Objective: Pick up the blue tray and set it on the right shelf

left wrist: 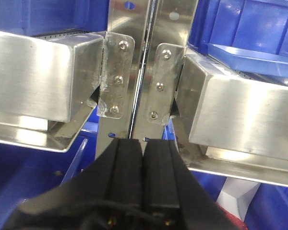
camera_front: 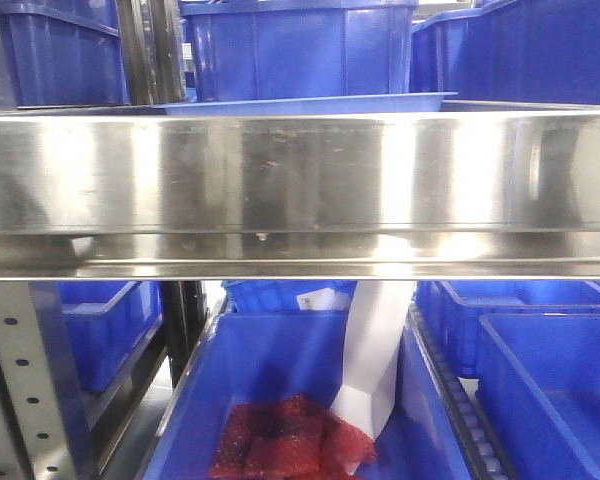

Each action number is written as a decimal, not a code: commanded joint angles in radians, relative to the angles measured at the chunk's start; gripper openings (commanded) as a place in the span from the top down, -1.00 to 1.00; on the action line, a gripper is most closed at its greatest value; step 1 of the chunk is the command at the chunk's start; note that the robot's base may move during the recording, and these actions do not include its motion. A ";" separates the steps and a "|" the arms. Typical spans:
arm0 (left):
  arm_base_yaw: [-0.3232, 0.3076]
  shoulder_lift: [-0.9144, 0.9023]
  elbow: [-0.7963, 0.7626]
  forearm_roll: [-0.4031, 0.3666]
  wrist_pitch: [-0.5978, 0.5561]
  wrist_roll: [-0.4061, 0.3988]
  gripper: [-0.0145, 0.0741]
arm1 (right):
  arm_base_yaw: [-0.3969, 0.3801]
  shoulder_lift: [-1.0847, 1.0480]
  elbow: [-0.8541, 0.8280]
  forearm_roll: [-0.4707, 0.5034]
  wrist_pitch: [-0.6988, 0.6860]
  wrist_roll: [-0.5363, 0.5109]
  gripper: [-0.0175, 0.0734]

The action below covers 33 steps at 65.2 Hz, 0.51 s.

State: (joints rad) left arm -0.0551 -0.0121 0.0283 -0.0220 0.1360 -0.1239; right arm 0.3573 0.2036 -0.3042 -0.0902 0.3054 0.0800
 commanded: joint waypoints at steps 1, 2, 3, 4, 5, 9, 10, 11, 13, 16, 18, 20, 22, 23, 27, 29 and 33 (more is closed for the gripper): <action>0.002 -0.004 0.031 -0.008 -0.086 0.005 0.78 | -0.091 -0.016 -0.017 0.090 -0.096 -0.123 0.49; 0.002 -0.004 0.031 -0.008 -0.086 0.005 0.78 | -0.118 -0.026 -0.014 0.103 -0.101 -0.137 0.49; 0.002 -0.004 0.031 -0.008 -0.086 0.005 0.78 | -0.144 -0.033 -0.006 0.122 -0.106 -0.158 0.49; 0.002 -0.004 0.031 -0.008 -0.086 0.005 0.78 | -0.161 -0.043 0.001 0.135 -0.113 -0.171 0.49; 0.002 -0.004 0.031 -0.008 -0.086 0.005 0.78 | -0.185 -0.054 0.015 0.152 -0.121 -0.191 0.49; 0.002 -0.004 0.031 -0.008 -0.086 0.005 0.78 | -0.248 -0.087 0.059 0.185 -0.156 -0.215 0.49; 0.002 -0.004 0.031 -0.008 -0.086 0.005 0.78 | -0.265 -0.094 0.070 0.187 -0.170 -0.215 0.49; 0.002 -0.004 0.031 -0.008 -0.086 0.005 0.78 | -0.275 -0.105 0.081 0.190 -0.180 -0.215 0.49; 0.002 -0.004 0.031 -0.008 -0.086 0.005 0.78 | -0.299 -0.121 0.111 0.192 -0.207 -0.215 0.49; 0.002 -0.004 0.031 -0.008 -0.086 0.005 0.78 | -0.326 -0.140 0.163 0.193 -0.259 -0.214 0.49; 0.002 -0.004 0.031 -0.008 -0.086 0.005 0.78 | -0.335 -0.152 0.190 0.193 -0.290 -0.214 0.49; 0.002 -0.004 0.031 -0.008 -0.086 0.005 0.78 | -0.342 -0.164 0.225 0.193 -0.333 -0.214 0.49; 0.002 -0.004 0.031 -0.008 -0.086 0.005 0.78 | -0.343 -0.175 0.259 0.193 -0.369 -0.214 0.49; 0.002 -0.004 0.031 -0.008 -0.086 0.005 0.78 | -0.343 -0.180 0.272 0.193 -0.396 -0.214 0.49; 0.002 -0.004 0.031 -0.008 -0.086 0.005 0.78 | -0.344 -0.206 0.313 0.195 -0.440 -0.213 0.49; 0.002 -0.004 0.031 -0.008 -0.086 0.005 0.78 | -0.344 -0.217 0.310 0.195 -0.418 -0.215 0.49; 0.002 -0.004 0.031 -0.008 -0.086 0.005 0.78 | -0.352 -0.230 0.310 0.195 -0.416 -0.216 0.49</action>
State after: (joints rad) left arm -0.0551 -0.0121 0.0283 -0.0226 0.1360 -0.1239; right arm 0.0168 -0.0073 0.0284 0.1028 0.0000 -0.1240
